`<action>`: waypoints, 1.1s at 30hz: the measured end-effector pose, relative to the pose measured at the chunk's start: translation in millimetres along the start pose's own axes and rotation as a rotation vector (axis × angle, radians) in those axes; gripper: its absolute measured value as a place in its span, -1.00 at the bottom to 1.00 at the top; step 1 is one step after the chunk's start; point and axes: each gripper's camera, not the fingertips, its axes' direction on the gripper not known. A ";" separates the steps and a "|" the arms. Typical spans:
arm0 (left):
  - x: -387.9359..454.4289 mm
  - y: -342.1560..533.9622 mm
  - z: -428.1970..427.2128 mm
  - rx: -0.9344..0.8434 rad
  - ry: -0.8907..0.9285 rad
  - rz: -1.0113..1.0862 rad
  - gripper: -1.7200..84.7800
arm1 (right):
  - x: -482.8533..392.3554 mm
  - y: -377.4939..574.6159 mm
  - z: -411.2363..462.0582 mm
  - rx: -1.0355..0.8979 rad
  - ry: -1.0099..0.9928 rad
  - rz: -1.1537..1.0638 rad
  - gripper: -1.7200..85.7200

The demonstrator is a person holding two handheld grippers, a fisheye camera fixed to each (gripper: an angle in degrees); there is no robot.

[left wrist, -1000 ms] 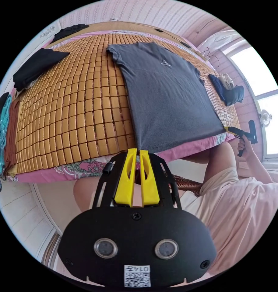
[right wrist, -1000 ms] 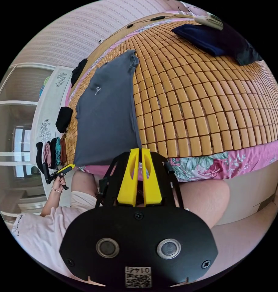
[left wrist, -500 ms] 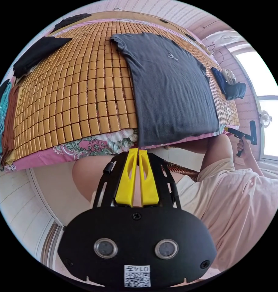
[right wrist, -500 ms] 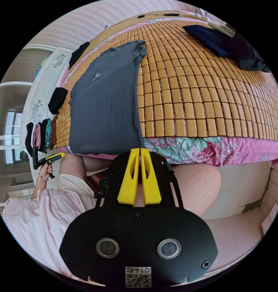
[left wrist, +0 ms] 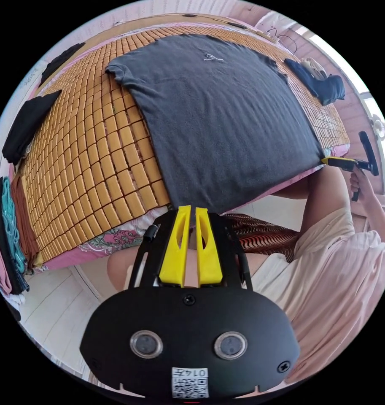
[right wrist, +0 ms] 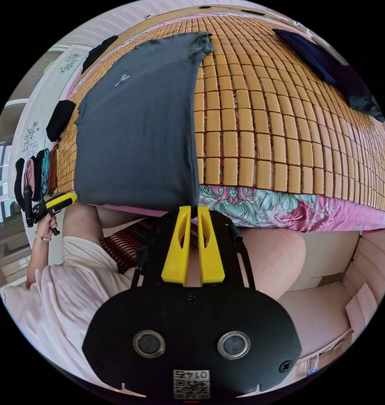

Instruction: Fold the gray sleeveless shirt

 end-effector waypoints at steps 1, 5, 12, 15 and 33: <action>0.6 -1.3 6.3 -0.021 -0.025 0.014 -0.96 | 0.9 1.0 3.3 -0.003 0.005 -0.001 -0.90; -8.6 6.1 25.9 -0.047 -0.055 0.012 -0.96 | 0.5 4.9 31.1 -0.011 0.029 0.006 -0.90; -41.1 36.2 13.2 0.009 0.013 -0.047 -0.96 | -8.1 7.7 57.9 -0.013 0.078 0.029 -0.87; -58.3 49.9 3.4 0.055 0.024 -0.087 -0.96 | -20.5 1.7 61.0 -0.027 0.192 0.009 -0.89; -182.6 -37.3 -27.7 0.423 0.185 -0.337 -0.86 | -476.1 -215.9 144.1 0.122 0.263 -0.891 -0.76</action>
